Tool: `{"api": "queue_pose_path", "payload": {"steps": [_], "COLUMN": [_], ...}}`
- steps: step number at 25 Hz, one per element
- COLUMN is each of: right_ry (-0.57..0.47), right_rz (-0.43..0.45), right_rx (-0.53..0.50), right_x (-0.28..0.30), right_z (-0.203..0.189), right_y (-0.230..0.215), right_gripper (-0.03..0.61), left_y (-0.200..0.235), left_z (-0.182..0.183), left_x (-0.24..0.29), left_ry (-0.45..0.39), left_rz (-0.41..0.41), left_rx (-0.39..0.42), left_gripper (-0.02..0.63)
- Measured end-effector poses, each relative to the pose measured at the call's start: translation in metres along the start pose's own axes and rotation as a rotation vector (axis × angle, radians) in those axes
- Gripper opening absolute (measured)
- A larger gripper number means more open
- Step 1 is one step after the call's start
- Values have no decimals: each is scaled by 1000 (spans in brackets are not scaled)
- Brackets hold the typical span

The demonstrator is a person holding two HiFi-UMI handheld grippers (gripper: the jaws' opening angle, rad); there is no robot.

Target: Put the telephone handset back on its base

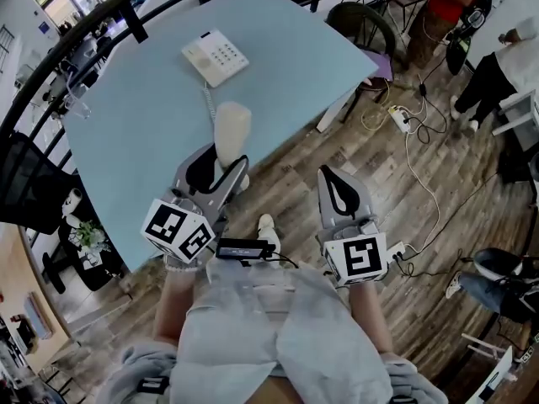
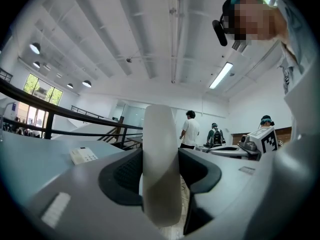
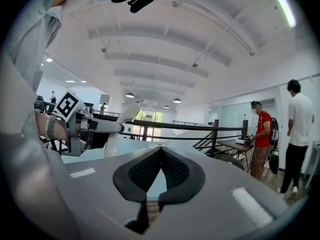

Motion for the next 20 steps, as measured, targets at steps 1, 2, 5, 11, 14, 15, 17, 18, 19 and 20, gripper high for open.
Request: {"api": "queue_pose_path", "payload": {"steps": [1, 2, 5, 11, 14, 15, 17, 18, 19, 20], "right_ry": [1, 1, 1, -9, -14, -13, -11, -13, -15, -15], "right_rz": [3, 7, 15, 35, 47, 51, 60, 64, 68, 69], "right_rx": [-2, -4, -11, -30, -36, -39, -44, -46, -49, -54], "right_x": [8, 16, 38, 79, 97, 103, 110, 113, 115, 118], "right_z": [3, 6, 15, 32, 36, 37, 39, 40, 42, 43], "right_y": [-4, -7, -19, -33, -37, -38, -37, -37, -37, -37], "right_gripper": [5, 5, 5, 5, 5, 5, 5, 5, 5, 5], "left_y": [6, 12, 27, 58, 71, 75, 81, 84, 88, 91], "left_z": [2, 4, 12, 25, 27, 27, 26, 26, 26, 27], "left_x": [7, 13, 32, 56, 63, 64, 66, 67, 67, 67], "left_ry": [2, 1, 0, -10, -15, -19, -26, -27, -27, -26], "left_rz": [0, 0, 4, 18, 32, 34, 37, 40, 46, 52], "left_rx": [-3, -6, -20, -32, -50, -55, -65, -68, -71, -74], "left_gripper": [213, 213, 213, 213, 213, 213, 213, 213, 213, 213]}}
Point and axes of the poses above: the fingertips, and each gripper's own axes: x forward along the fingers, y to its left, z out of its top, the point moved 1 cm from there along -x, backward along the fingers, and after that the axes turned 12 degrees about y, right-handed, at the moved point
